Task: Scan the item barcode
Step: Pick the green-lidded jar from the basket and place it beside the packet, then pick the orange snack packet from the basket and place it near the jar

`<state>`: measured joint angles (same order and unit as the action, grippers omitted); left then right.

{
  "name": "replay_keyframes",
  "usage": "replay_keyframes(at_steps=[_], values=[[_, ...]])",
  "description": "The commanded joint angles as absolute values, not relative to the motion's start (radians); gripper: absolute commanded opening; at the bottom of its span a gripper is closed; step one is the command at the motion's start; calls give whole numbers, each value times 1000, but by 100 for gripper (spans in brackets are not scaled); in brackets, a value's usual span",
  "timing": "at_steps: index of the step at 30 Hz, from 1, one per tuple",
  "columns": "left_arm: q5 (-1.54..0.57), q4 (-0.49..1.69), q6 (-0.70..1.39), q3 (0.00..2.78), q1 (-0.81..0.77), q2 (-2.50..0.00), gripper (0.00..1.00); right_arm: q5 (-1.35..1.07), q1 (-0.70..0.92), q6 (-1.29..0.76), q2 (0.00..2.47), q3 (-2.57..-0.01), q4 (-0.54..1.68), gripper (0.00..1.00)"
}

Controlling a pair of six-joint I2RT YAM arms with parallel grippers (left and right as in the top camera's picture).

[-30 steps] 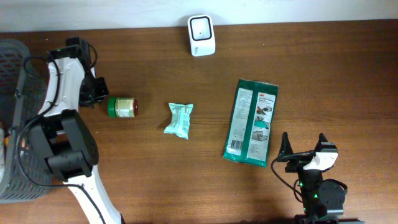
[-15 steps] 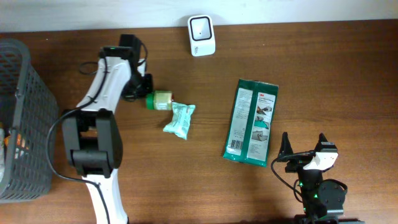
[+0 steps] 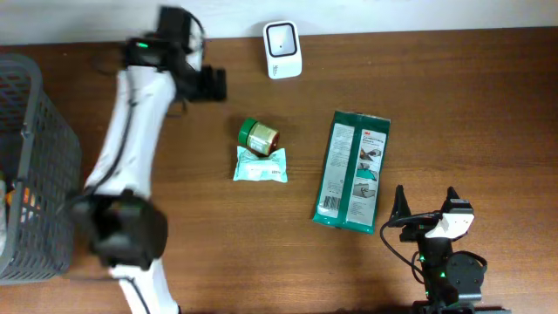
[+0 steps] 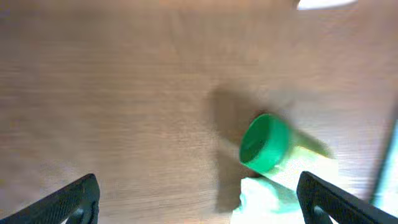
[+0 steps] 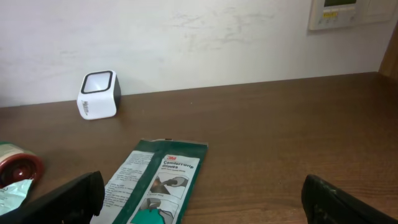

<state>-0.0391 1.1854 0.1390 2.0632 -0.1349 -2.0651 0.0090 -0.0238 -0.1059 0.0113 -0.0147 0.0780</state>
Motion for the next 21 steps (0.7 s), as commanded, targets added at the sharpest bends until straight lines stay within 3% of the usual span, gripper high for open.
replay_keyframes(at_steps=[1, 3, 6, 9, 12, 21], values=[[-40, 1240, 133, 2231, -30, -1829, 99, 10, -27, -112, 6, -6, 80, 98], [-16, 1254, 134, 2247, 67, -1737, 99, 10, -27, -112, 6, -6, 80, 98], [49, 1300, 274, 2247, 349, -1642, 99, 10, -27, -112, 6, -6, 80, 98], [52, 1334, 307, 2196, 617, -1663, 99, 10, -27, -112, 6, -6, 80, 98], [52, 1288, 295, 2028, 779, -1732, 99, 10, -27, -112, 6, -6, 80, 98], [61, 896, -16, 1531, 811, -1868, 74, 10, -27, -112, 6, -6, 80, 98]])
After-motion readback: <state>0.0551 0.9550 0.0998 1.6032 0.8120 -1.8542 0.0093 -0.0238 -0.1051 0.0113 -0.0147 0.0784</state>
